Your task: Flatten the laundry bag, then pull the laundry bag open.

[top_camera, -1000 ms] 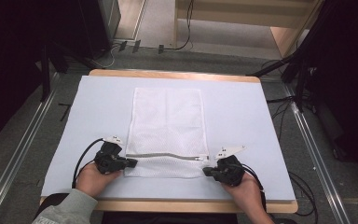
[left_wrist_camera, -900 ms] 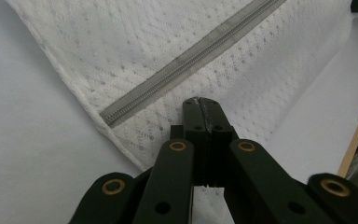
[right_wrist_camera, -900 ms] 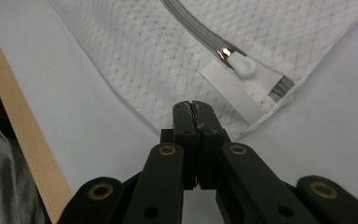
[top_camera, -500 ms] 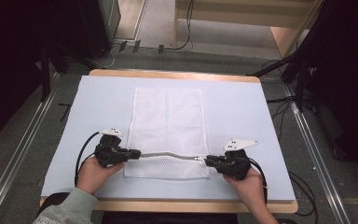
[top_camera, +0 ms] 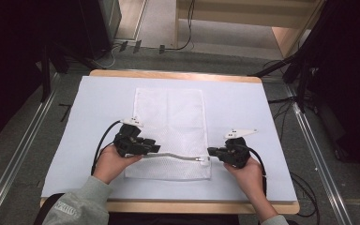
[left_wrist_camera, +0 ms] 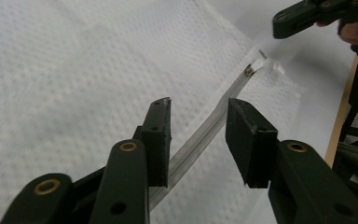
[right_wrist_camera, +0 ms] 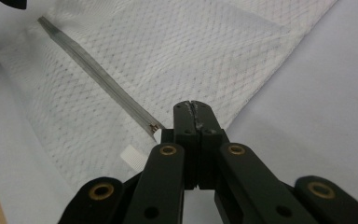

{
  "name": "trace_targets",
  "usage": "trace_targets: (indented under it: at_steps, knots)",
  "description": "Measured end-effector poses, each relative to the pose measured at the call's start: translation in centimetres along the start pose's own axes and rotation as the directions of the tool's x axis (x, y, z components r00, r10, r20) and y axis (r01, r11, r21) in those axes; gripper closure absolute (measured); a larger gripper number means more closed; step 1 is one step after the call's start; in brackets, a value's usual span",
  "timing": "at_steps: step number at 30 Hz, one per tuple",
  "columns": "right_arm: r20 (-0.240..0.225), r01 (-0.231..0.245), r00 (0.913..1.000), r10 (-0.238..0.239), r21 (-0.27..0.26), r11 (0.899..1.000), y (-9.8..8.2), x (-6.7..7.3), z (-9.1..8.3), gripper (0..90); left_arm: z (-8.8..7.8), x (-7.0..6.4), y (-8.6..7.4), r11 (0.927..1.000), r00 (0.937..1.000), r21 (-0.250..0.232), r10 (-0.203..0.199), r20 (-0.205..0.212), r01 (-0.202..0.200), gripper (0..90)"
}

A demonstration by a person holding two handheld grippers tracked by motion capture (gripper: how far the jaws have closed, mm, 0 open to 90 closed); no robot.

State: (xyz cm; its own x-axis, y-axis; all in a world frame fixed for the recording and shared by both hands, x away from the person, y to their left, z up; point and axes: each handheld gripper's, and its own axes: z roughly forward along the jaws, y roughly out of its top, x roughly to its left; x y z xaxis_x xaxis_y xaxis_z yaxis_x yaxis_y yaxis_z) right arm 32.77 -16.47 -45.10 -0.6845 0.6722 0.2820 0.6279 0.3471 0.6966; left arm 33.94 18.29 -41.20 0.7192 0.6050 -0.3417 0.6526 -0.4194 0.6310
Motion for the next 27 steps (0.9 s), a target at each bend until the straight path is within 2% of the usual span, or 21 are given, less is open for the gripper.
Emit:
trace_targets:
  at_steps: [4, 8, 12, 16, 21, 23, 27]
  knots:
    - [0.001, -0.006, 1.0000, 0.006, 0.020, 1.000, 0.1, -0.3, 0.6, 90.0, 1.3, -0.4, 1.2, 0.9999, 0.9996, 0.009, 0.014, 0.023, -0.014, 56.0]
    - [-0.006, -0.007, 1.0000, 0.007, 0.031, 1.000, 0.1, -0.3, 1.3, 90.0, 2.4, -0.9, 2.0, 0.9997, 0.9987, -0.004, 0.025, 0.044, -0.024, 56.0]
    - [-0.008, -0.001, 1.0000, 0.002, 0.055, 0.998, 0.0, 0.0, 1.9, 90.0, 3.2, -1.3, 2.2, 0.9987, 0.9980, 0.014, 0.048, 0.041, -0.049, 57.5]
    - [-0.008, -0.002, 1.0000, 0.003, 0.065, 0.998, -0.3, 0.4, 2.2, 90.0, 3.7, -1.2, 2.3, 0.9986, 0.9974, 0.015, 0.051, 0.050, -0.051, 64.1]
    - [-0.001, -0.010, 1.0000, 0.010, 0.074, 0.997, -0.5, 0.5, 2.4, 90.0, 4.8, -0.9, 1.7, 0.9992, 0.9969, 0.032, 0.020, 0.076, -0.023, 83.1]
    - [0.001, -0.017, 0.9999, 0.017, 0.076, 0.997, -0.6, 0.4, 2.5, 90.0, 5.5, -0.9, 1.4, 0.9989, 0.9963, 0.046, 0.008, 0.086, -0.012, 87.6]
    - [-0.001, -0.015, 0.9999, 0.016, 0.076, 0.997, -0.8, 0.3, 2.5, 90.0, 6.9, -1.4, 1.0, 0.9974, 0.9958, 0.067, 0.021, 0.089, -0.027, 90.0]
